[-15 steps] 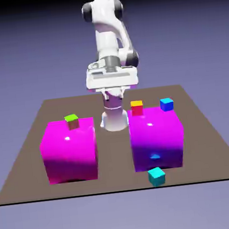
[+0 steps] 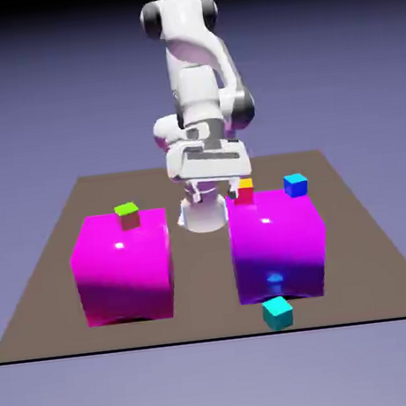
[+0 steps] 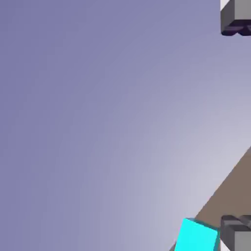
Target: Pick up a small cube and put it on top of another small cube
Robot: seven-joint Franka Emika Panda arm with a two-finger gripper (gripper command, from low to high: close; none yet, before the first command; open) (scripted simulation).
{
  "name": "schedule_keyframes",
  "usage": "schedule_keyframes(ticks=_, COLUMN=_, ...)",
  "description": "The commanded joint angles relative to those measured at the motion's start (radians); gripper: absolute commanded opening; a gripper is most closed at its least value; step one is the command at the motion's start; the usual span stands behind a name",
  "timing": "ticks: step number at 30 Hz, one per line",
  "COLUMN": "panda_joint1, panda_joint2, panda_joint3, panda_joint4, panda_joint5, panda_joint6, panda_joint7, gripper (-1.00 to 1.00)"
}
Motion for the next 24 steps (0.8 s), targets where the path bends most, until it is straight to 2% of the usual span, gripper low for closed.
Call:
schedule_keyframes(ticks=1, panda_joint1=0.007, panda_joint2=0.016, panda_joint3=-0.003, panda_joint4=0.014, panda_joint5=0.002, panda_joint6=-0.014, panda_joint7=-0.044, gripper=0.00)
schedule_keyframes(ticks=24, panda_joint1=0.161, panda_joint2=0.385, panda_joint3=-0.080, panda_joint4=0.329, panda_joint5=0.036, panda_joint6=-0.346, panda_joint7=-1.044, gripper=0.00)
